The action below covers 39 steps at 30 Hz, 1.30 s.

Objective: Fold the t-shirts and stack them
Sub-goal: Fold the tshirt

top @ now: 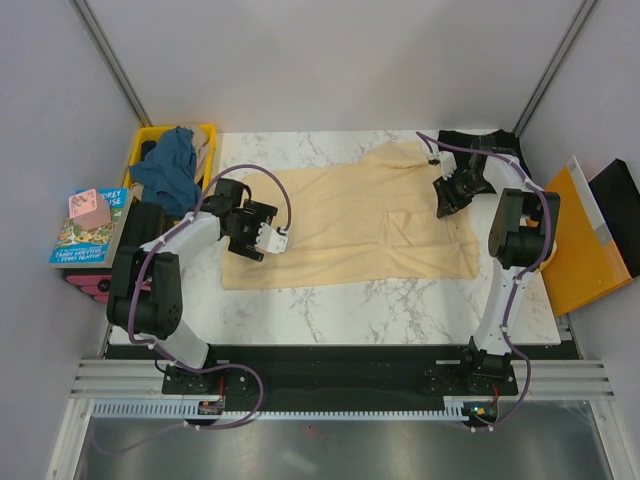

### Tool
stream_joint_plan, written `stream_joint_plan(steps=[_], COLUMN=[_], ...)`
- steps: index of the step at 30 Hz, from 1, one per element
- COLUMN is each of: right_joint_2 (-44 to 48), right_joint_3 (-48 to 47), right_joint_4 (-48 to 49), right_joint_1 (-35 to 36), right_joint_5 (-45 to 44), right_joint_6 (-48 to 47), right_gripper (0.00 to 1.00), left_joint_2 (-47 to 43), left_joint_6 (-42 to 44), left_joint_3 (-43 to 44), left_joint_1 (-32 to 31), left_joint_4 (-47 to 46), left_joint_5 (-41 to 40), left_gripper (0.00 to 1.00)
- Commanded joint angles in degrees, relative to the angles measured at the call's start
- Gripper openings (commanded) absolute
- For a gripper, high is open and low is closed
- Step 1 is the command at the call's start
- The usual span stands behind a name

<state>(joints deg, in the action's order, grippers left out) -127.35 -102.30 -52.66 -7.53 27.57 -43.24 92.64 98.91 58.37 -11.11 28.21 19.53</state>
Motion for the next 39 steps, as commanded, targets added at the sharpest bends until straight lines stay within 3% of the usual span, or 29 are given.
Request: stream_joint_plan(steps=[1,29,33,36,39], right_joint_2=[-0.44,-1.59,-1.67,-1.67,-1.15], right_joint_3=[-1.14,0.26,0.35,-0.09,-0.61], right_joint_4=[0.9,0.19,0.19,0.37,0.46], right_joint_1=[-0.73,-1.08,-1.0,-1.0,-1.0], right_joint_5=[0.99,3.1,3.01,2.66,2.05], right_joint_6=[0.09,-0.35,-0.17,0.0,0.0], right_gripper=[0.41,0.32,0.28,0.15,0.11], left_joint_2=[-1.41,-0.53,-0.53,-0.36,-0.44], left_joint_6=[0.41,0.84,0.84,0.93,1.02], left_joint_3=[1.75,2.54,2.72,2.8,2.72], left_joint_1=[-0.4,-1.01,-1.01,-1.1,-1.19], left_joint_4=[0.8,0.71,0.71,0.71,0.8], left_joint_5=[0.6,0.86,1.12,1.21,1.21], left_gripper=[1.0,1.0,1.0,1.0,1.0])
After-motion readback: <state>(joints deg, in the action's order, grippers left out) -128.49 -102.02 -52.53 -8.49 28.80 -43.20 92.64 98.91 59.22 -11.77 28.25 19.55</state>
